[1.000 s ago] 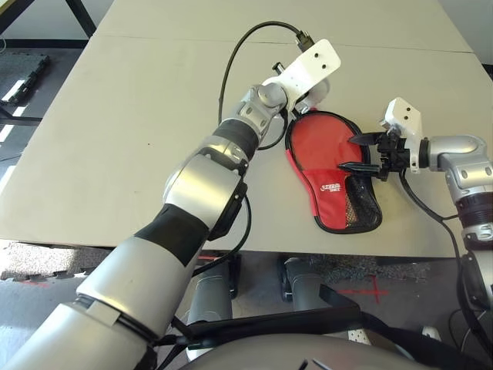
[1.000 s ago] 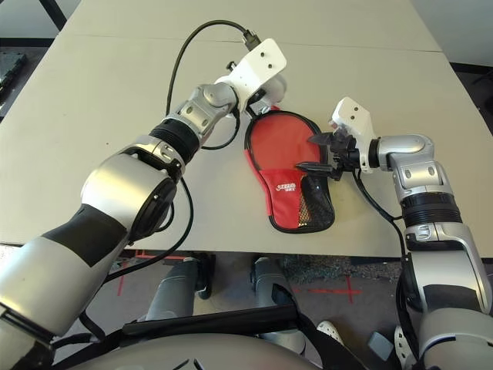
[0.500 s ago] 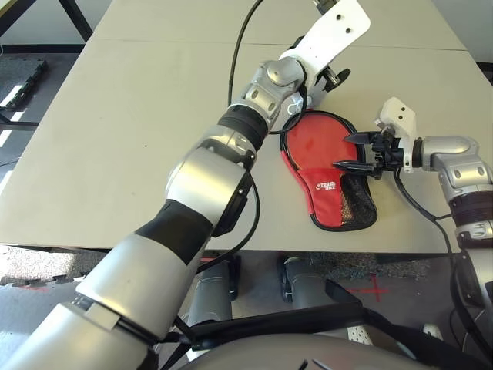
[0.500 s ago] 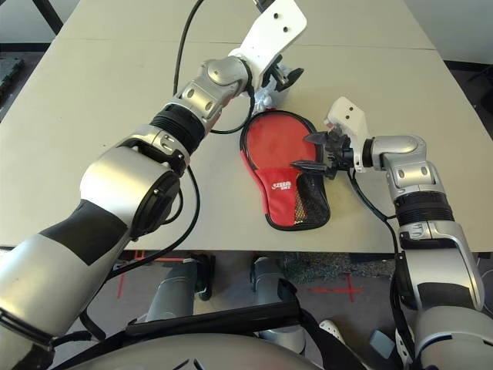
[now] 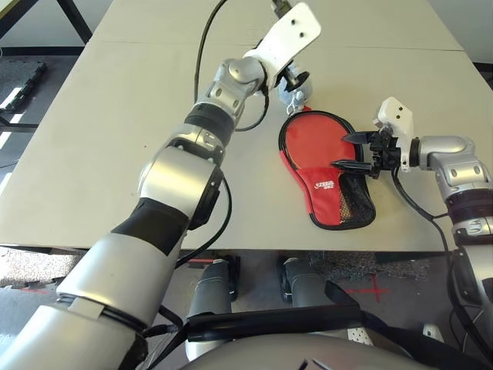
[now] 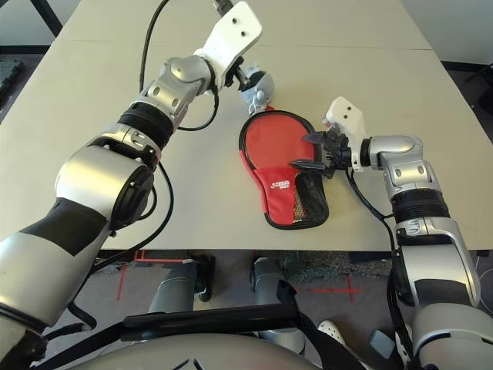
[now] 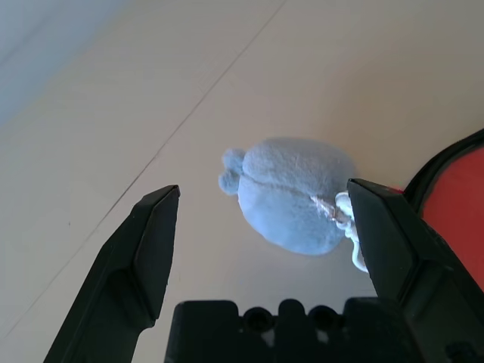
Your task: Store the ping-pong paddle in its case and zip it.
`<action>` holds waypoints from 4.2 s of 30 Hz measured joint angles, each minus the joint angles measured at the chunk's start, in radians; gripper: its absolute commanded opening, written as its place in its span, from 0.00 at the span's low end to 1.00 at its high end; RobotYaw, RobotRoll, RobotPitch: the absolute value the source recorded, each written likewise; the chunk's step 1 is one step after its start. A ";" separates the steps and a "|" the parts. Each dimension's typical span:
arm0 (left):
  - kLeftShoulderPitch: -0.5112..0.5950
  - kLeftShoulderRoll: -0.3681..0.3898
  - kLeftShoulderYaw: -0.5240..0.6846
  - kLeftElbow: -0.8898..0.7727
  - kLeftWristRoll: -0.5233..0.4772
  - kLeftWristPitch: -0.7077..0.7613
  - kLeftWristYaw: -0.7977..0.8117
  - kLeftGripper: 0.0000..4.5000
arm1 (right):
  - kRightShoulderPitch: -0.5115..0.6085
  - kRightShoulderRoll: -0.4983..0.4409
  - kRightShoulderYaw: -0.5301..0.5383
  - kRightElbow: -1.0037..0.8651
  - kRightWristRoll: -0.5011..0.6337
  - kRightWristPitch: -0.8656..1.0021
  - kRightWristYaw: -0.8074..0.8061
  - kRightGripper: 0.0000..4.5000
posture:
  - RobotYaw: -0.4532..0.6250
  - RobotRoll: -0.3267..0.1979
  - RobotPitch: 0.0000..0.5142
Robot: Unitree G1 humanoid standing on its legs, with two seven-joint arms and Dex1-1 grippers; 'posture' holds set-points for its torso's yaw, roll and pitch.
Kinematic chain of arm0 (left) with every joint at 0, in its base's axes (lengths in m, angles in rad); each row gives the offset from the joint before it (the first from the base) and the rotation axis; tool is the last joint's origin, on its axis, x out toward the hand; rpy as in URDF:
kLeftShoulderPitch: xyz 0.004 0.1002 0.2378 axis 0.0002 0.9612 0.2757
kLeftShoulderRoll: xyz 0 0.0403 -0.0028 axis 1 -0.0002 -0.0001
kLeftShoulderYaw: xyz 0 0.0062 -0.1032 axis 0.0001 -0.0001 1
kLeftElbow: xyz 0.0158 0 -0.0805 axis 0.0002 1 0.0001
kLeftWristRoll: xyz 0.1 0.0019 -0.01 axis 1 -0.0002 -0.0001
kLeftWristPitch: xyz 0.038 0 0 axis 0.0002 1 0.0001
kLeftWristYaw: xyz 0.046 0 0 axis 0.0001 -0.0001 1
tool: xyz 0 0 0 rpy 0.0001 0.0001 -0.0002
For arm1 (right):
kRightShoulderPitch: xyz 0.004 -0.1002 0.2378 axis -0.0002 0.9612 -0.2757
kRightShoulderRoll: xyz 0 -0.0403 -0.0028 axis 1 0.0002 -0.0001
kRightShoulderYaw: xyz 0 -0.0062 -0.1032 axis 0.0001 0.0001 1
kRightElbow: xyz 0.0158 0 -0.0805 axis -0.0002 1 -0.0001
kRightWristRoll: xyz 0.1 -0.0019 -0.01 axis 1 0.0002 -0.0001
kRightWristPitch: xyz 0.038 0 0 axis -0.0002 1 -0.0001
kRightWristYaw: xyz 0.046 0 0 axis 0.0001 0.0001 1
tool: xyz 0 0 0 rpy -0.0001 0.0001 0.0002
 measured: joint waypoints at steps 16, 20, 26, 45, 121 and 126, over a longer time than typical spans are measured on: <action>0.071 -0.028 0.022 0.004 -0.018 0.086 0.004 0.99 | 0.003 0.000 0.001 0.001 -0.002 -0.003 -0.003 1.00 | 0.34 0.62 0.42; 0.073 -0.040 0.040 0.006 -0.032 0.105 0.007 0.99 | 0.006 -0.002 0.001 0.000 -0.002 -0.003 -0.003 1.00 | 0.33 0.62 0.42; 0.076 -0.073 0.045 0.009 -0.039 0.147 -0.007 0.99 | 0.008 -0.002 0.001 -0.001 -0.002 -0.003 -0.004 1.00 | 0.32 0.62 0.42; 0.082 -0.108 0.102 0.013 -0.090 0.236 -0.035 0.99 | 0.024 -0.004 0.001 -0.023 -0.001 -0.003 -0.019 1.00 | 0.31 0.62 0.42; 0.587 0.018 -0.203 -0.742 -0.127 0.309 -0.346 0.99 | -0.141 -0.054 0.002 0.241 -0.039 -0.001 -0.026 1.00 | 0.35 0.62 0.36; 0.587 0.017 -0.211 -0.745 -0.127 0.307 -0.346 0.99 | -0.147 -0.053 0.001 0.245 -0.039 -0.001 -0.026 1.00 | 0.35 0.62 0.36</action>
